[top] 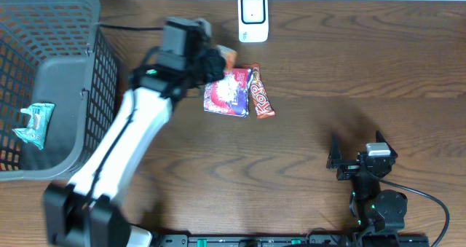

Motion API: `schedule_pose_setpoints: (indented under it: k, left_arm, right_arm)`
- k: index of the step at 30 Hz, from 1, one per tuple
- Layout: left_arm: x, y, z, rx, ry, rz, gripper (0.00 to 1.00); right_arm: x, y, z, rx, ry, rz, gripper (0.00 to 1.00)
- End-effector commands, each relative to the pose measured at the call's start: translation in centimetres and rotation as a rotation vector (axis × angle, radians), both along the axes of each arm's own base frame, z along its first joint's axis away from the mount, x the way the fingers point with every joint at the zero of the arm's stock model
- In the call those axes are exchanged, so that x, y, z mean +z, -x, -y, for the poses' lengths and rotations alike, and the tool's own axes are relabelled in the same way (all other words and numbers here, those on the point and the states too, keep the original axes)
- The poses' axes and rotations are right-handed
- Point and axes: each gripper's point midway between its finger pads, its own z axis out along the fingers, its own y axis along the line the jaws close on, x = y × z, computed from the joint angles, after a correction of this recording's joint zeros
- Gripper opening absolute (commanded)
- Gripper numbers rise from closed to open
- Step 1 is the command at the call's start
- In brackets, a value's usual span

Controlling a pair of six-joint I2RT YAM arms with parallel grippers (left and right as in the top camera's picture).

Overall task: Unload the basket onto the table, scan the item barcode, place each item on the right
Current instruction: 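Carry the orange pack out and drop it right of the bar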

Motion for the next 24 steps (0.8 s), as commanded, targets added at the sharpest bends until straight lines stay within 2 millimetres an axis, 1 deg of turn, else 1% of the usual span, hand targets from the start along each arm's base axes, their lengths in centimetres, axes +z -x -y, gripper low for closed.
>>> schedule_pose_setpoints:
  k: [1, 5, 7, 8, 9, 10, 11, 13, 15, 16, 18, 21, 23, 24]
  left_arm:
    - [-1.9, -0.2, 3.1, -0.026, 0.019, -0.03, 0.07]
    - [-3.3, -0.8, 7.0, -0.077, 0.051, 0.003, 0.08]
    - [-3.9, -1.0, 8.5, -0.087, 0.071, 0.012, 0.08]
    - [-4.3, -1.0, 9.0, -0.096, 0.073, 0.015, 0.12]
    - [-4.8, -1.0, 9.6, -0.106, 0.073, 0.015, 0.24]
    - [-5.1, -0.9, 9.8, -0.111, 0.071, 0.012, 0.41]
    - [-5.5, -0.8, 10.0, -0.115, 0.068, 0.006, 0.53]
    - [-5.7, -0.8, 10.0, -0.116, 0.064, 0.0, 0.54]
    - [-5.5, -0.9, 9.8, -0.111, 0.067, 0.005, 0.54]
    - [-5.2, -1.1, 9.6, -0.106, 0.07, 0.009, 0.55]
    - [-4.1, -1.3, 8.5, -0.085, 0.074, 0.018, 0.56]
    - [-1.8, -1.3, 7.0, -0.06, 0.085, 0.043, 0.62]
    - [0.5, -1.6, 5.9, -0.042, 0.101, 0.086, 0.67]
    - [2.0, -1.7, 5.2, -0.032, 0.113, 0.119, 0.7]
  right_arm:
    - [-0.1, 0.0, -0.1, 0.003, 0.004, -0.001, 0.99]
    - [-0.1, 0.0, -0.1, 0.003, 0.004, -0.001, 0.99]
    - [-0.1, 0.0, -0.1, 0.003, 0.004, -0.001, 0.99]
    - [-0.1, 0.0, -0.1, 0.003, 0.004, 0.0, 0.99]
    - [-0.1, 0.0, -0.1, 0.003, 0.004, 0.0, 0.99]
    - [-0.1, 0.0, -0.1, 0.003, 0.004, -0.001, 0.99]
    - [-0.1, 0.0, -0.1, 0.003, 0.004, -0.001, 0.99]
    - [-0.1, 0.0, -0.1, 0.003, 0.004, -0.001, 0.99]
    - [-0.1, 0.0, -0.1, 0.003, 0.004, -0.001, 0.99]
    - [-0.1, 0.0, -0.1, 0.003, 0.004, -0.001, 0.99]
    - [-0.1, 0.0, -0.1, 0.003, 0.004, -0.001, 0.99]
    - [-0.1, 0.0, -0.1, 0.003, 0.004, -0.001, 0.99]
    - [-0.1, 0.0, -0.1, 0.003, 0.004, 0.0, 0.99]
    - [-0.1, 0.0, -0.1, 0.003, 0.004, -0.001, 0.99]
